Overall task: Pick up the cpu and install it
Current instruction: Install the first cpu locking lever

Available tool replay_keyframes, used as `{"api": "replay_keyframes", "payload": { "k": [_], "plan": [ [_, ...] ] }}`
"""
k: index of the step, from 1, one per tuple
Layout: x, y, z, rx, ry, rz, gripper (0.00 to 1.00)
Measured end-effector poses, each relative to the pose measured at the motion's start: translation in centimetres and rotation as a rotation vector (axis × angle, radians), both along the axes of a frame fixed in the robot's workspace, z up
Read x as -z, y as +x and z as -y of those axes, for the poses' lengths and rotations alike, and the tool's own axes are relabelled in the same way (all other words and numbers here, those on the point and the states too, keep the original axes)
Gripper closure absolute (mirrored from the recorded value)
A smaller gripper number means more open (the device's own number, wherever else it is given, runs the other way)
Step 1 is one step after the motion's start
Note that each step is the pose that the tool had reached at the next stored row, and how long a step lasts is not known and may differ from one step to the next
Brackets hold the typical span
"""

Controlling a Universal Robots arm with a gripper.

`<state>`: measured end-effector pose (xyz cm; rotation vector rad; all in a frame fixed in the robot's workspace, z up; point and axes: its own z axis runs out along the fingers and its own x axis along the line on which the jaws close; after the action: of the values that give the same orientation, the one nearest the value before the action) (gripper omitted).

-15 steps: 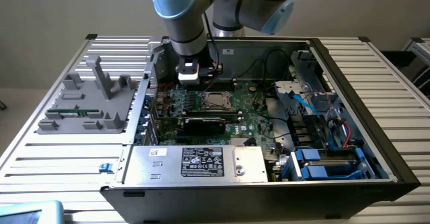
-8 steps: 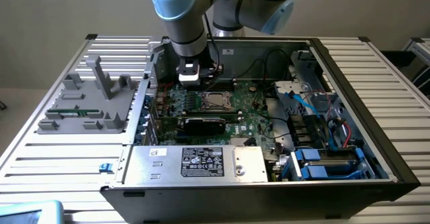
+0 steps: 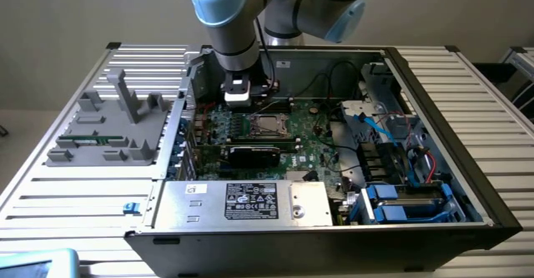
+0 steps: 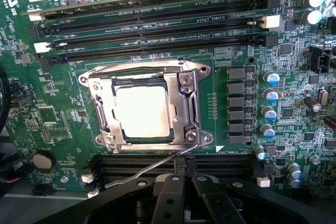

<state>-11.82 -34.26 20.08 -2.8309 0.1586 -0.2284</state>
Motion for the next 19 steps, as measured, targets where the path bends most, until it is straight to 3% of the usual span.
{"api": "replay_keyframes", "payload": {
  "k": [19],
  "plan": [
    [0.40, 0.84, 0.00, 0.002, -0.0001, 0.0006, 0.89]
  ]
}}
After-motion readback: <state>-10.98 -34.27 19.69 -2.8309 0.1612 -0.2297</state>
